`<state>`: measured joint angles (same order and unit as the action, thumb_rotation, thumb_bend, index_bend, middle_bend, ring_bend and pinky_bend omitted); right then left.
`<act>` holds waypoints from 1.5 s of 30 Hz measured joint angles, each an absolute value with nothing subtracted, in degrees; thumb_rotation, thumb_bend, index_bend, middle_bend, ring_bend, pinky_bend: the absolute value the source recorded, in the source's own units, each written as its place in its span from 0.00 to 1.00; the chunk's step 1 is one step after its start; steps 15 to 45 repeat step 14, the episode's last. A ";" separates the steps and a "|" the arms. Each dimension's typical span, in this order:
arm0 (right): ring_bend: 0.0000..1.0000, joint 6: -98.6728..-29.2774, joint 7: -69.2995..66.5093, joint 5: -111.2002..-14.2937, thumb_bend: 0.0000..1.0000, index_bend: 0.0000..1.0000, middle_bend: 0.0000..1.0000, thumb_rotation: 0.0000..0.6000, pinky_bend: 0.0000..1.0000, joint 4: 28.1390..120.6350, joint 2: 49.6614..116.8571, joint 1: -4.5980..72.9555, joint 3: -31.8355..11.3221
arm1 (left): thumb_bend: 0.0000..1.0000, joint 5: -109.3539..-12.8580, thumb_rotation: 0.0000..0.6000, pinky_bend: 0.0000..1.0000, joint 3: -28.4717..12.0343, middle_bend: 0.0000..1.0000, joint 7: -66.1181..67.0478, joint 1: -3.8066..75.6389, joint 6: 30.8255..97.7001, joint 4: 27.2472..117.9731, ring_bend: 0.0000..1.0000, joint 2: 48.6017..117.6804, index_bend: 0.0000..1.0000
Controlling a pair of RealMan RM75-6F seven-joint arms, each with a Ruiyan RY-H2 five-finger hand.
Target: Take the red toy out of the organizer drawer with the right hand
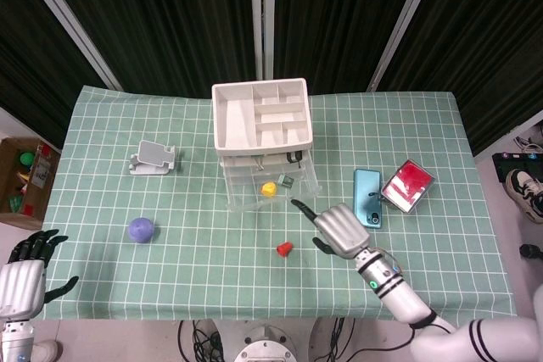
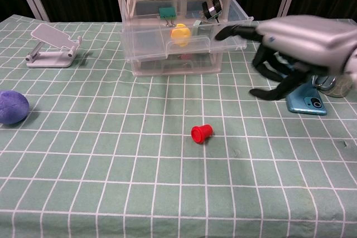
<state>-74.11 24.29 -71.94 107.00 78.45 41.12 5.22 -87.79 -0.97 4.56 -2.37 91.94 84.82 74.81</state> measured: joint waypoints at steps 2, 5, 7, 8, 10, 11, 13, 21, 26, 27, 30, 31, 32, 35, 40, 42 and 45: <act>0.28 -79.69 20.16 -75.79 0.24 0.11 0.38 1.00 0.43 107.35 75.34 36.96 6.56 | 0.00 -87.83 1.00 0.21 -1.06 0.19 4.49 -2.14 91.75 84.67 0.14 74.92 0.28; 0.04 -87.51 13.82 -80.07 0.24 0.03 0.17 1.00 0.08 106.52 71.36 30.18 8.38 | 0.00 -88.05 1.00 0.21 -1.18 0.19 4.68 -1.71 91.44 84.69 0.14 74.98 0.28; 0.00 -92.29 10.97 -81.84 0.24 0.00 0.07 1.00 0.00 104.84 69.24 25.50 9.36 | 0.00 -88.22 1.00 0.21 -1.24 0.19 4.88 -1.51 91.34 84.81 0.14 75.04 0.28; 0.00 -94.08 10.21 -82.31 0.24 0.00 0.03 1.00 0.00 103.86 68.57 23.62 9.65 | 0.00 -88.32 1.00 0.21 -1.26 0.19 5.07 -1.39 91.28 84.93 0.14 75.08 0.28; 0.00 -97.49 8.73 -82.94 0.24 0.00 0.00 1.00 0.00 101.20 67.60 19.65 10.04 | 0.00 -88.42 1.00 0.21 -1.25 0.19 5.40 -1.28 91.22 85.14 0.14 75.10 0.28; 0.00 -98.45 7.91 -83.09 0.24 0.00 0.00 1.00 0.00 100.02 67.37 18.21 10.15 | 0.00 -88.47 1.00 0.21 -1.24 0.19 5.65 -1.23 91.20 85.32 0.14 75.10 0.28; 0.00 -99.47 5.58 -83.33 0.24 0.00 0.00 1.00 0.00 97.83 67.02 15.92 10.32 | 0.00 -88.50 1.00 0.21 -1.21 0.19 6.03 -1.18 91.17 85.59 0.14 75.10 0.28; 0.00 -99.56 4.50 -83.44 0.24 0.00 0.00 1.00 0.00 97.07 66.90 15.21 10.34 | 0.00 -88.50 1.00 0.21 -1.19 0.19 6.28 -1.16 91.14 85.76 0.14 75.11 0.28; 0.00 -99.56 4.50 -83.44 0.24 0.00 0.00 1.00 0.00 97.07 66.90 15.21 10.34 | 0.00 -88.50 1.00 0.21 -1.19 0.19 6.28 -1.16 91.14 85.76 0.14 75.11 0.28; 0.00 -99.56 4.50 -83.44 0.24 0.00 0.00 1.00 0.00 97.07 66.90 15.21 10.34 | 0.00 -88.50 1.00 0.21 -1.19 0.19 6.28 -1.16 91.14 85.76 0.14 75.11 0.28; 0.00 -99.56 4.50 -83.44 0.24 0.00 0.00 1.00 0.00 97.07 66.90 15.21 10.34 | 0.00 -88.50 1.00 0.21 -1.19 0.19 6.28 -1.16 91.14 85.76 0.14 75.11 0.28; 0.00 -99.56 4.50 -83.44 0.24 0.00 0.00 1.00 0.00 97.07 66.90 15.21 10.34 | 0.00 -88.50 1.00 0.21 -1.19 0.19 6.28 -1.16 91.14 85.76 0.14 75.11 0.28; 0.00 -99.56 4.50 -83.44 0.24 0.00 0.00 1.00 0.00 97.07 66.90 15.21 10.34 | 0.00 -88.50 1.00 0.21 -1.19 0.19 6.28 -1.16 91.14 85.76 0.14 75.11 0.28; 0.00 -99.56 4.50 -83.44 0.24 0.00 0.00 1.00 0.00 97.07 66.90 15.21 10.34 | 0.00 -88.50 1.00 0.21 -1.19 0.19 6.28 -1.16 91.14 85.76 0.14 75.11 0.28; 0.00 -99.56 4.50 -83.44 0.24 0.00 0.00 1.00 0.00 97.07 66.90 15.21 10.34 | 0.00 -88.50 1.00 0.21 -1.19 0.19 6.28 -1.16 91.14 85.76 0.14 75.11 0.28; 0.00 -99.56 4.50 -83.44 0.24 0.00 0.00 1.00 0.00 97.07 66.90 15.21 10.34 | 0.00 -88.50 1.00 0.21 -1.19 0.19 6.28 -1.16 91.14 85.76 0.14 75.11 0.28; 0.00 -99.56 4.50 -83.44 0.24 0.00 0.00 1.00 0.00 97.07 66.90 15.21 10.34 | 0.00 -88.50 1.00 0.21 -1.19 0.19 6.28 -1.16 91.14 85.76 0.14 75.11 0.28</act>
